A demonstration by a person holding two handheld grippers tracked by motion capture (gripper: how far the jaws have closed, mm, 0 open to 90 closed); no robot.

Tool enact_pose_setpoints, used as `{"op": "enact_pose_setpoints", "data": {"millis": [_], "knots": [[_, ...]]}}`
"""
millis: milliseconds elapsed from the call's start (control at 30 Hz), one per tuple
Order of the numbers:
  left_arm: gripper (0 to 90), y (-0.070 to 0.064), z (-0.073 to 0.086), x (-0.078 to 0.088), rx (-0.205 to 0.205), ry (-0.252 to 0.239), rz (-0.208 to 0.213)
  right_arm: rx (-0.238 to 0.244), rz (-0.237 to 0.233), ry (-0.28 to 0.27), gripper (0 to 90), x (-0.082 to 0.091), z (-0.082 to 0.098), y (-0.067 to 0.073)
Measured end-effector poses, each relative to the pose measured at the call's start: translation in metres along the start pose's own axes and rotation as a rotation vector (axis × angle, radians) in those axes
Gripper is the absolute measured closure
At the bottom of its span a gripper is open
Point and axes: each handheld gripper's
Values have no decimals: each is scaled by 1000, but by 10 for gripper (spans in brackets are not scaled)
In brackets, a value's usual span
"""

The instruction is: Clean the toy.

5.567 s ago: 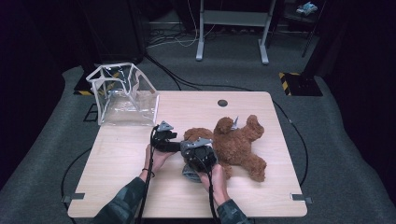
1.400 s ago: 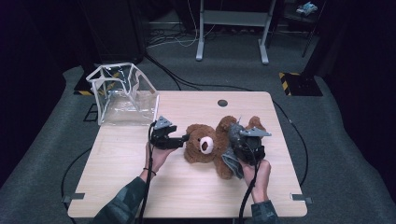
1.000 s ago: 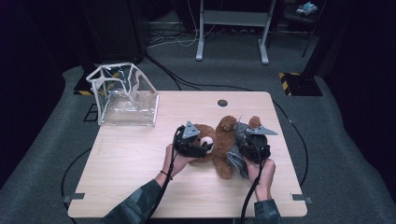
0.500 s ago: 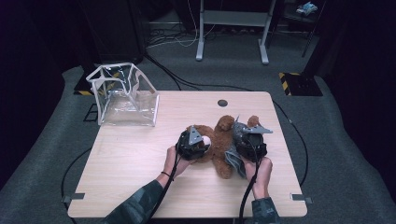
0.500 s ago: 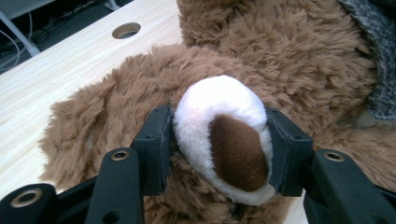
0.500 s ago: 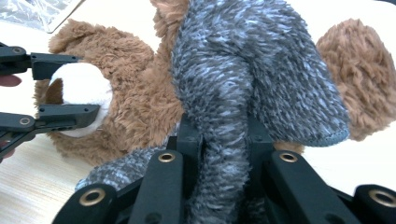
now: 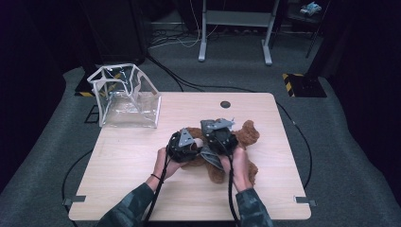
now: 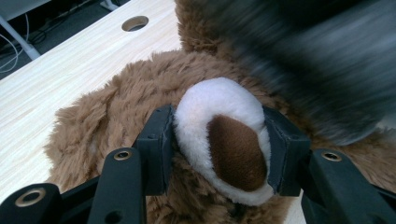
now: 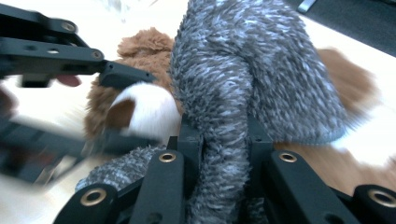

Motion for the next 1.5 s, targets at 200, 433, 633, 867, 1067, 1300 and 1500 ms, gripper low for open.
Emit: {"op": "enact_pose_setpoints", "data": {"millis": [200,433,633,867,1067,1300,1500], "knots": [[505,0,9,-2,23,-13,6,-35,92,91,761,-33,-4,-21],[504,2,12,-7,62,-8,22,-64,240,120,761,-26,3,-56],[502,2,13,-9,63,-3,18,-138,207,38,758,-5,-1,-60],[501,-2,13,-11,70,0,-2,-17,36,36,756,-16,-22,-13],[502,-2,17,-10,69,-11,3,-39,79,109,762,-50,-12,-24],[502,-1,17,-10,75,-13,11,-31,222,167,763,-38,-10,-50],[501,-1,18,-10,87,-22,13,-106,310,144,762,-13,4,-75]]}}
Point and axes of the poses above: each handheld gripper's, and its own axes: x roughly backward along the jaws, z roughly out of its underside, y roughly to its left, and after that the axes turned 6 degrees about x, right-handed
